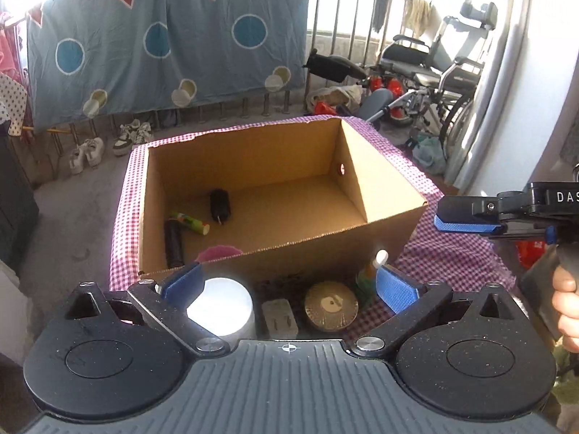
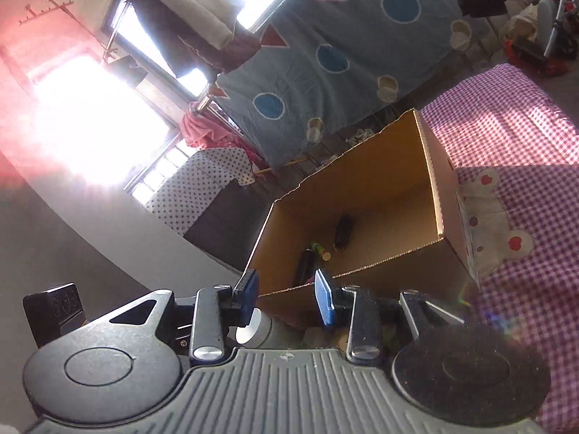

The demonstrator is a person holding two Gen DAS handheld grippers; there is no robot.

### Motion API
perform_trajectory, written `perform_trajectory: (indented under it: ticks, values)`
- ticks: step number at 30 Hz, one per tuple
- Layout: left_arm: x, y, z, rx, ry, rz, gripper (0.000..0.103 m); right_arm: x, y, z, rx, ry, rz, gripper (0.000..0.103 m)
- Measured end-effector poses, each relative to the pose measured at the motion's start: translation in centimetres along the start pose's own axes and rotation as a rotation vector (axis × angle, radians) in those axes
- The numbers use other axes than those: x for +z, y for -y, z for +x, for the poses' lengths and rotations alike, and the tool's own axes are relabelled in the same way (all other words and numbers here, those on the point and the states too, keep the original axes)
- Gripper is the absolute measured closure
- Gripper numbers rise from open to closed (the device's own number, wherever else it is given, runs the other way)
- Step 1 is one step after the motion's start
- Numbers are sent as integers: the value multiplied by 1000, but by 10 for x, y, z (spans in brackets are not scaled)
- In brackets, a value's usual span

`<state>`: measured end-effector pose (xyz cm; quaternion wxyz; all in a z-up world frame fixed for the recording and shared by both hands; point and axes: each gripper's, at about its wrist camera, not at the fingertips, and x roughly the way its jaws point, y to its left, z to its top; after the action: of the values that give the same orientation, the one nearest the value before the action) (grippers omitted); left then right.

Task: Organize rigid objects
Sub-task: 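Grasp the black electrical tape roll by its rim with the right tool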

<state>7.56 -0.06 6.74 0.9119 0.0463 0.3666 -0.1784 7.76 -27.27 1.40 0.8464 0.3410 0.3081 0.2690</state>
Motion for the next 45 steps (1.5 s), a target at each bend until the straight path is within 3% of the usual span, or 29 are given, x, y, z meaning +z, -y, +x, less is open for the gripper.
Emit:
perform_trajectory:
  ticks: [5,11,14,28,35,38,43,45]
  values:
    - [-39,19,22,8,-112,31,2,-41,11,13,-85,-47,13,65]
    - [-71,27,46,-26,-200,-12,2,-73,8,29,-129,-140,-24,62]
    - [-81,29,53,-21,-216,-5,2,-81,5,33,-149,-157,-48,56]
    - [-104,19,56,-30,-178,-8,3,-89,5,60,-200,-214,-69,54]
    - [-104,13,56,-20,-168,-3,15,-93,-3,81,-217,-243,-129,54]
    - [-104,11,61,-28,-172,-8,26,-96,-7,93,-246,-258,-166,60]
    - [-102,15,64,-17,-147,23,34,-100,-5,107,-295,-277,-189,66]
    - [-102,18,64,-20,-140,29,36,-102,-5,108,-308,-271,-208,78]
